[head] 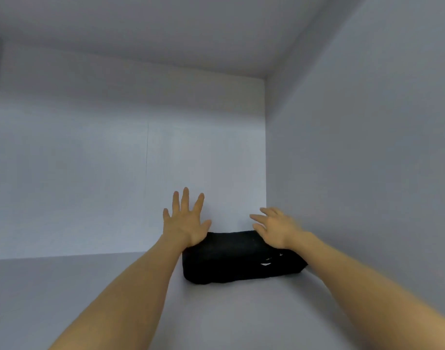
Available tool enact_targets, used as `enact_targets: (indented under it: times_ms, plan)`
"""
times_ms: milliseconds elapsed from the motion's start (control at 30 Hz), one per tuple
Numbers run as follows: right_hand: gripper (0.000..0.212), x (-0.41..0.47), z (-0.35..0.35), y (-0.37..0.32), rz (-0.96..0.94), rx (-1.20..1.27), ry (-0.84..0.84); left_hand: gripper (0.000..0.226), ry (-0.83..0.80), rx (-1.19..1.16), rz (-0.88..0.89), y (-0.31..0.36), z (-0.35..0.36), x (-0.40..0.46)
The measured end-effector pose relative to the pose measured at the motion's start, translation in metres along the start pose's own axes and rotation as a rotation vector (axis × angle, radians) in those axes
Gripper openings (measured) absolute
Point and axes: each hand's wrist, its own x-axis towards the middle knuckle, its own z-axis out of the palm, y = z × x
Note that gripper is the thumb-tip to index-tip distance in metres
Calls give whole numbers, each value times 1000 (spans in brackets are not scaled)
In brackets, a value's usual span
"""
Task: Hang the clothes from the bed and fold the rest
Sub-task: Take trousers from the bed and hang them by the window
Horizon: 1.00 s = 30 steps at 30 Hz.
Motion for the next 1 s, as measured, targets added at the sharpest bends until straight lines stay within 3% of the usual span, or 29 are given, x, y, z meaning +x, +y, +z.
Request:
enact_targets:
  times_ms: [133, 200, 233, 333, 533, 733, 833, 1000]
  plan:
    - [53, -4, 23, -7, 36, 18, -369, 67, -467, -61, 57, 15, 20, -8]
    - [54, -10, 28, -10, 60, -55, -461, 66, -664, 51, 13, 24, 25, -17]
    - [54, -14, 25, -11, 72, -66, -471, 66, -686, 106, -9, 26, 20, -20]
    - [52, -26, 8, -14, 66, -6, -394, 66, -545, 170, 40, 27, -2, -24]
    - [49, -71, -39, -38, 33, 6, -32, 63, -181, 248, 173, 9, -59, -50]
    - [41, -124, -82, -86, 24, 132, 258, 64, 32, 346, 199, -27, -110, -110]
    - [37, -148, -94, -120, -30, 260, 400, 66, 149, 291, 145, -46, -134, -157]
    - [32, -205, -86, -191, -189, 704, 553, 58, 306, 83, -48, -67, -157, -263]
